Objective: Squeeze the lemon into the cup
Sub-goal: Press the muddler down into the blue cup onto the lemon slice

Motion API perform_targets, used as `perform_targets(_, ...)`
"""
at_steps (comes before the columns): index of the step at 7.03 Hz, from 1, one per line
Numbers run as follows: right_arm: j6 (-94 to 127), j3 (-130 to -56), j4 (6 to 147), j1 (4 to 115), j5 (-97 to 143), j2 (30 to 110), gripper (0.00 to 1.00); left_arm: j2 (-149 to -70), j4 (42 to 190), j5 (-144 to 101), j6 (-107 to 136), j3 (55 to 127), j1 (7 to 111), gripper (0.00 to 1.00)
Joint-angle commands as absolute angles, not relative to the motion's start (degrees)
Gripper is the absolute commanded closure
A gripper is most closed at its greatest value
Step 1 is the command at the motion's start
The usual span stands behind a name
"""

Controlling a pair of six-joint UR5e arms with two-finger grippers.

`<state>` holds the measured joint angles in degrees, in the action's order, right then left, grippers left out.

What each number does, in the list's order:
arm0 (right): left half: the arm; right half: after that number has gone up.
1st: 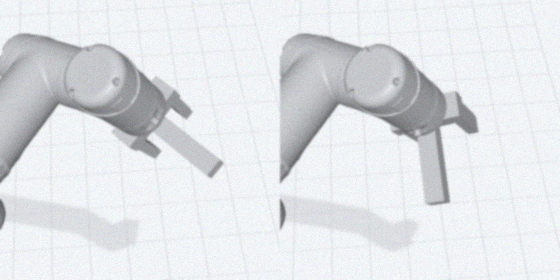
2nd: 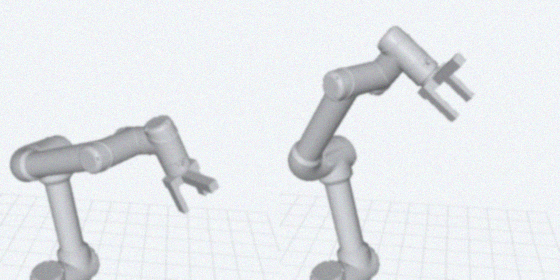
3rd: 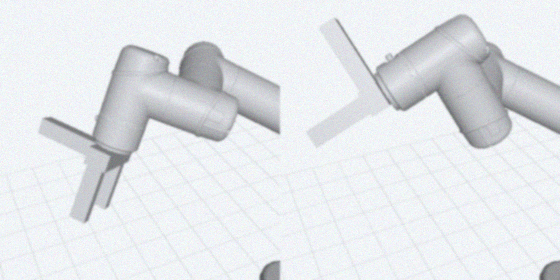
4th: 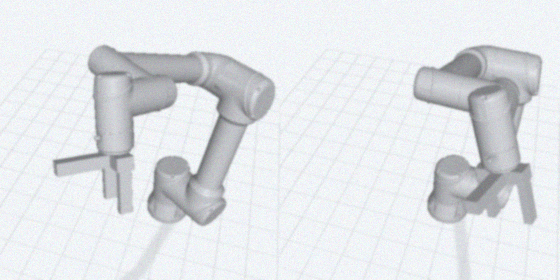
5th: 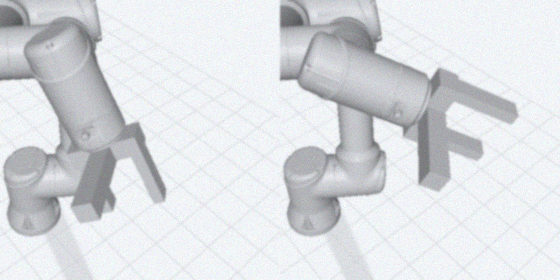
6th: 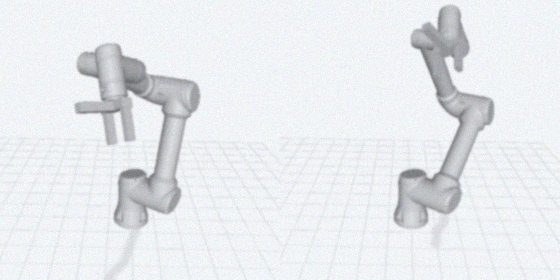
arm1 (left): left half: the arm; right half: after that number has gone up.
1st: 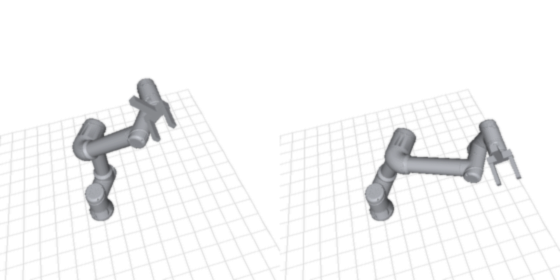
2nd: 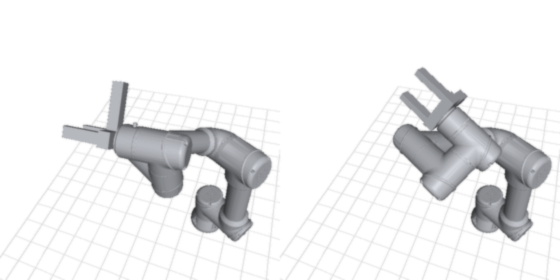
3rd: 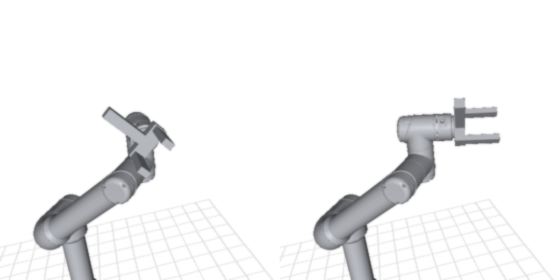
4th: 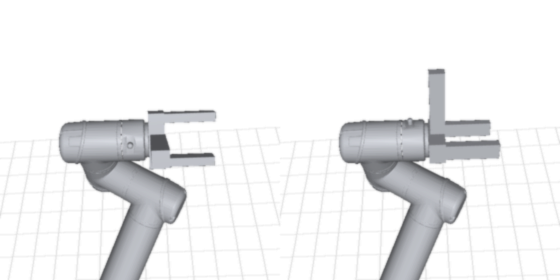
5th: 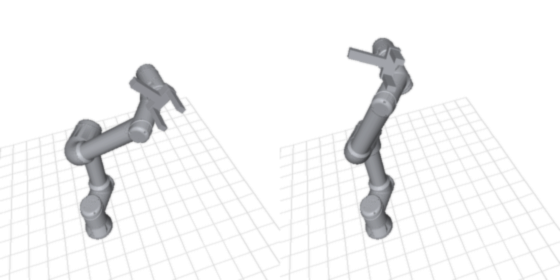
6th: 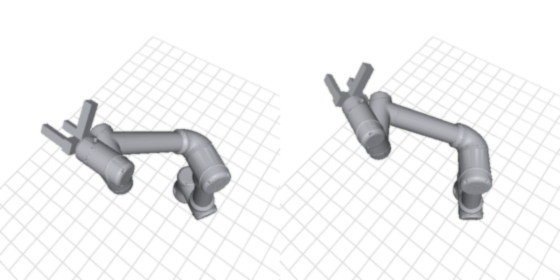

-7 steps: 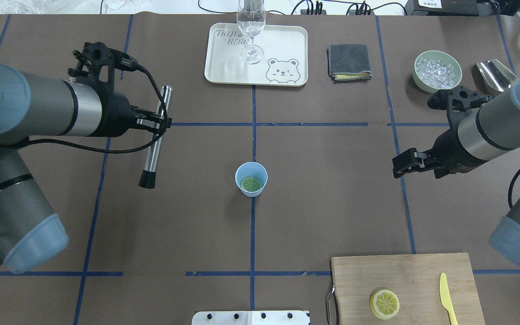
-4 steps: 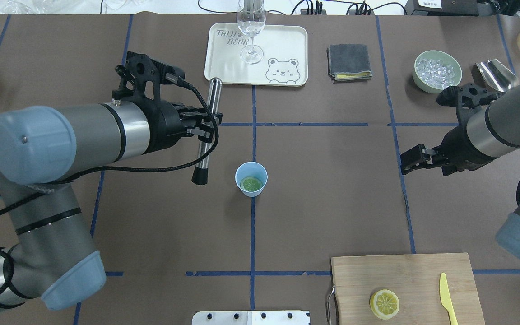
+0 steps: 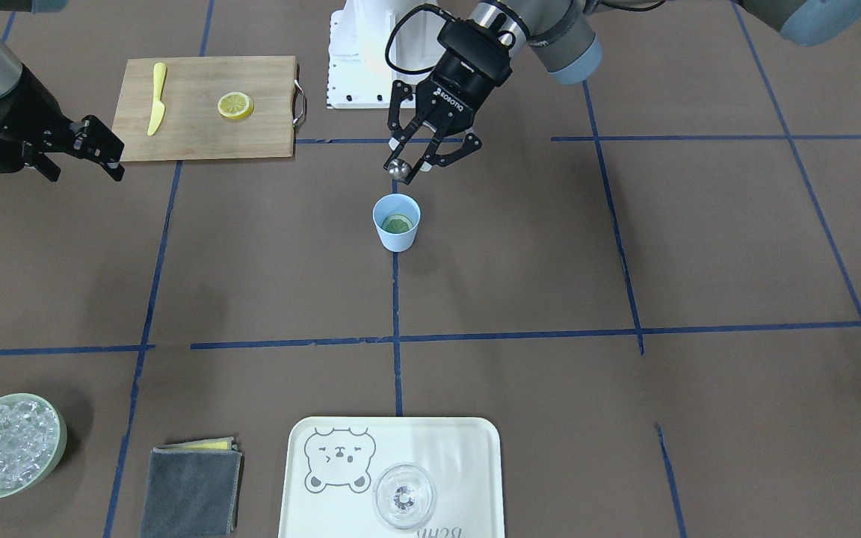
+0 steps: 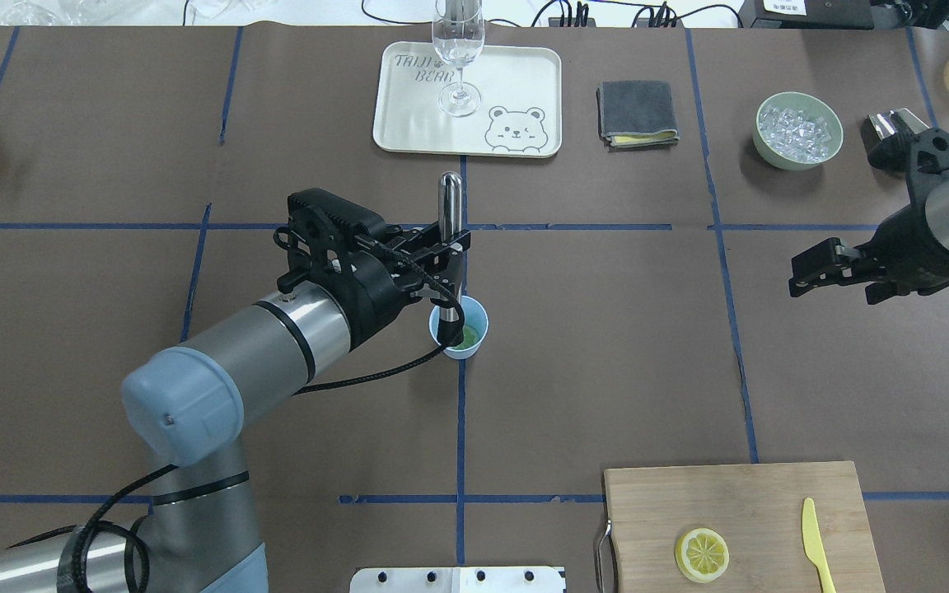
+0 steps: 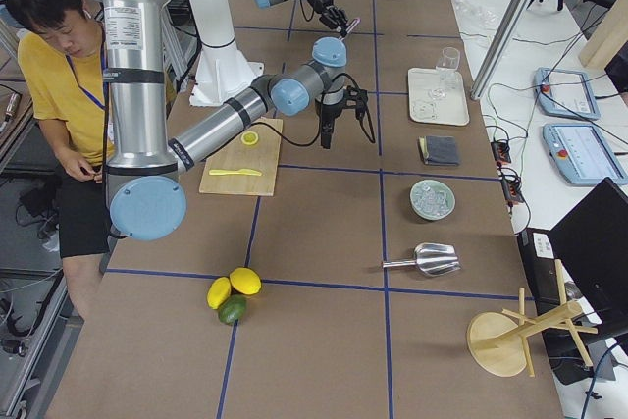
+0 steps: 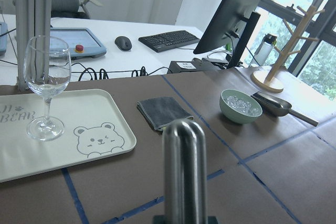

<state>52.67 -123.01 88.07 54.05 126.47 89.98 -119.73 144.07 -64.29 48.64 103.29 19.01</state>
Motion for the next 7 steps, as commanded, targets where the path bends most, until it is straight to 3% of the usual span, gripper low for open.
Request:
perform_targets(1,49.4,-123.0,88.1,56.2,127.9,91.9,0.00,-122.3,145.8,-56.2,48.6,98.7,17.8,1.00)
perform_targets(7,49.4,-122.6,88.1,56.0,127.9,91.9,0.00,-122.7,153.8,-55.5,42.5,92.4,16.1,1.00)
